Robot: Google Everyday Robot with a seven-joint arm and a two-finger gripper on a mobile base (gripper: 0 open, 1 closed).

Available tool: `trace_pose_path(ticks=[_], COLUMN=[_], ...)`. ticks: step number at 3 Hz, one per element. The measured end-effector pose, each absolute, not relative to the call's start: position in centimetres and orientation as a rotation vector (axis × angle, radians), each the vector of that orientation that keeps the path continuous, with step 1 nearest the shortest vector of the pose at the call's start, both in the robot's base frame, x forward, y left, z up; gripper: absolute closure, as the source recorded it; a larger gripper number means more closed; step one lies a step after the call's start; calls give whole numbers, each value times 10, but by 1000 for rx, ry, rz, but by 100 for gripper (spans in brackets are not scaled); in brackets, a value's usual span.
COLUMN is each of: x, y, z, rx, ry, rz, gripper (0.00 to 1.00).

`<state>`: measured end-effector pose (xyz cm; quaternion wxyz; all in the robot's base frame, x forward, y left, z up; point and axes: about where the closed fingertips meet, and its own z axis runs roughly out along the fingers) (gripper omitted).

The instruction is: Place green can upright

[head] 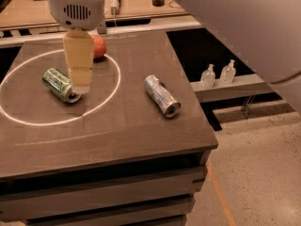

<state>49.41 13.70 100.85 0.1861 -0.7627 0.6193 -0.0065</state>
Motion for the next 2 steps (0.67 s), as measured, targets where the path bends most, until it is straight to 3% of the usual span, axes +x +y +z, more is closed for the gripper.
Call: trace_pose_path(ticks=[2], x=[545], y=[174], z=[979], rx=[-2059], ry=[1895], rz=[158], gripper=[0])
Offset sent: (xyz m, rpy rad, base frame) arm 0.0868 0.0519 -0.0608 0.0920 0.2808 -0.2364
